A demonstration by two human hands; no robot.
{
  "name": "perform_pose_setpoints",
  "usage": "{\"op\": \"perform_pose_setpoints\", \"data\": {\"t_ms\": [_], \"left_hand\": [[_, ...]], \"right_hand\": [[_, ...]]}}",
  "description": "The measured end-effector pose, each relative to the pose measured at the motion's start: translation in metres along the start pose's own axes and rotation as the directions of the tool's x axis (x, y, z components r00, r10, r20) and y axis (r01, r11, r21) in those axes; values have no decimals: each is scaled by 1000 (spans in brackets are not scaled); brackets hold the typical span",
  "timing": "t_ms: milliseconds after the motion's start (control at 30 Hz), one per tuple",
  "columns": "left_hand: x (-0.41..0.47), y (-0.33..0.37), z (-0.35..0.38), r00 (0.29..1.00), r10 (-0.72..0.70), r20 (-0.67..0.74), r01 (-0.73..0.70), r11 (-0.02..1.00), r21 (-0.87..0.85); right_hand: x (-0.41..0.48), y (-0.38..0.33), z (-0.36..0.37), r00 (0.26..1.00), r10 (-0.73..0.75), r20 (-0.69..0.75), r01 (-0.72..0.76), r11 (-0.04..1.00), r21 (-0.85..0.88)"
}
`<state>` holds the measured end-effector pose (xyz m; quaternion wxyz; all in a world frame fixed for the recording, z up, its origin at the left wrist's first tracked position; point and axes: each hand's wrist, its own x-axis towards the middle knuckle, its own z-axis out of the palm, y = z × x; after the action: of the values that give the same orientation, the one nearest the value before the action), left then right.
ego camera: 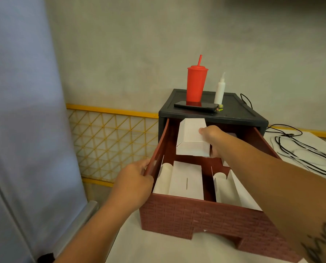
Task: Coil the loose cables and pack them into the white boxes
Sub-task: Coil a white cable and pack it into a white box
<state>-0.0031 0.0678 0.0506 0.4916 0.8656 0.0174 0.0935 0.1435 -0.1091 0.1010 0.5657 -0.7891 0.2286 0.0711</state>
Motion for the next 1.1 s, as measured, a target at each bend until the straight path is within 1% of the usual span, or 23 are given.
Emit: {"op": "perform_pose_setpoints", "data": {"t_ms": [100, 167, 267, 300, 400, 500, 600, 667, 733, 800, 900, 1033, 1100], "left_hand": [[-1, -3, 3, 999, 28, -45, -29, 999, -26], [-1, -5, 5, 997, 37, -75, -40, 998, -43], [0, -7, 8, 996, 29, -89, -33, 998, -48], [0, -7, 9, 995, 24, -93, -29, 998, -52], [2, -10, 11, 994, 14, -111, -18, 999, -36], [4, -13, 13, 994, 8, -110, -14, 998, -54], [4, -13, 13, 993, -6, -114, -3, 997, -76], [3, -13, 13, 992, -13, -124, 2, 996, -90], [2, -13, 13, 993, -14, -117, 2, 995, -103], [1, -12, 13, 995, -17, -102, 6, 994, -112], [0, -11, 12, 995, -30, -91, 18, 991, -129], [2, -10, 12, 994, -41, -98, 30, 994, -109], [2, -11, 12, 994, -46, -97, 36, 994, -102]], "right_hand": [[7, 5, 14, 1000, 17, 16, -17, 1000, 15], [13, 6, 23, 998, 57, 29, -57, 998, 2], [22, 7, 31, 992, 114, 59, -116, 993, 31], [26, 7, 33, 991, 111, 72, -114, 993, 37], [39, 8, 37, 990, 41, 135, -40, 999, -8], [49, 10, 40, 964, -30, 265, 58, 994, -96], [54, 10, 33, 913, -6, 407, 102, 972, -213], [54, 9, 26, 891, 28, 452, 130, 940, -316], [56, 7, 20, 871, 50, 488, 154, 917, -369], [54, 6, 20, 873, 40, 485, 172, 907, -384], [58, 11, 26, 908, -15, 418, 199, 895, -400], [62, 20, 34, 940, -65, 336, 210, 884, -418], [63, 21, 35, 939, -76, 335, 219, 884, -413]]}}
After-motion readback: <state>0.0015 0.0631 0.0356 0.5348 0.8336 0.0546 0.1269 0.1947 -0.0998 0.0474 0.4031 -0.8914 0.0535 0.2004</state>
